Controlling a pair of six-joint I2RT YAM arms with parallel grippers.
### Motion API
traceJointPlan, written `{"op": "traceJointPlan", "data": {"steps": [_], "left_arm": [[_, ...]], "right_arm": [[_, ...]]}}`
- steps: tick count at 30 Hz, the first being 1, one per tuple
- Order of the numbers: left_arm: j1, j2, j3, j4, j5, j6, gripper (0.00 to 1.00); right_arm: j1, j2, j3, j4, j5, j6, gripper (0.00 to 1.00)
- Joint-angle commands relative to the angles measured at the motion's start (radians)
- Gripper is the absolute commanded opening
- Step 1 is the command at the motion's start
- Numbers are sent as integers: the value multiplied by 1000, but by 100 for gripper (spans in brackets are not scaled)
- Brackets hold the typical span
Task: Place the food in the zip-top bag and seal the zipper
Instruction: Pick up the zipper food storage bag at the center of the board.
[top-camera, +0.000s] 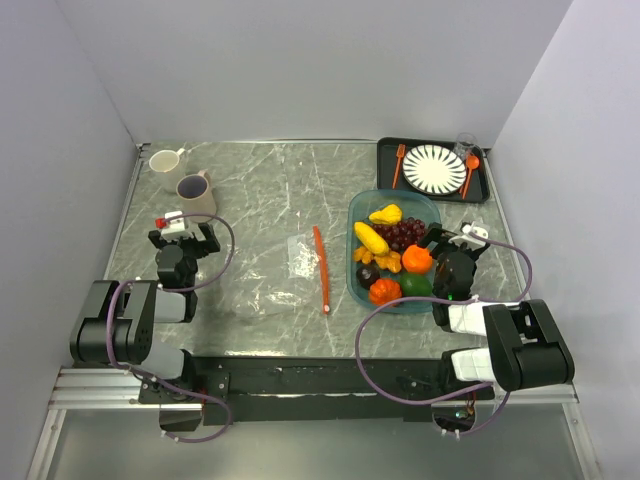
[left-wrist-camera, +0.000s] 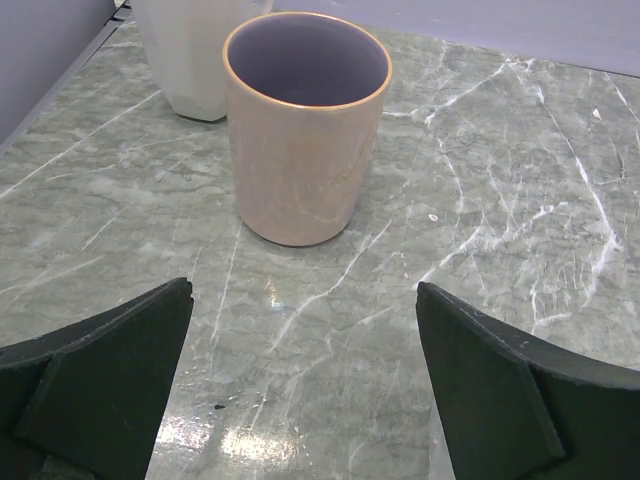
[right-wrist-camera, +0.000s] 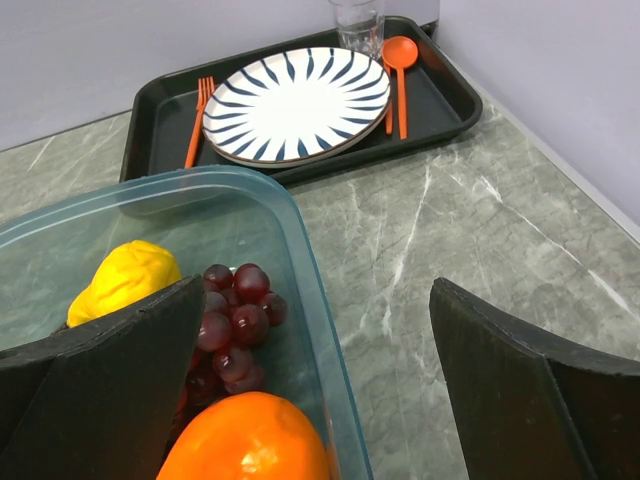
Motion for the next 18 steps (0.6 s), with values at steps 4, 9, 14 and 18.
{"op": "traceJointPlan", "data": {"steps": [4,9,14,18], "left_arm": [[1,-10,26,21,15,-4,99],[1,-10,24,21,15,-4,99],[1,-53,47,-13,-16,-21,99],[1,-153,365,-726,-145,-154,99]], "right_arm": [[-1,-7,16,33,-6,-10,100],[-1,-4,17,31,-4,-10,100],[-1,-4,19,31,-4,-10,100],[2,-19,34,2,-27,-33,100]]}}
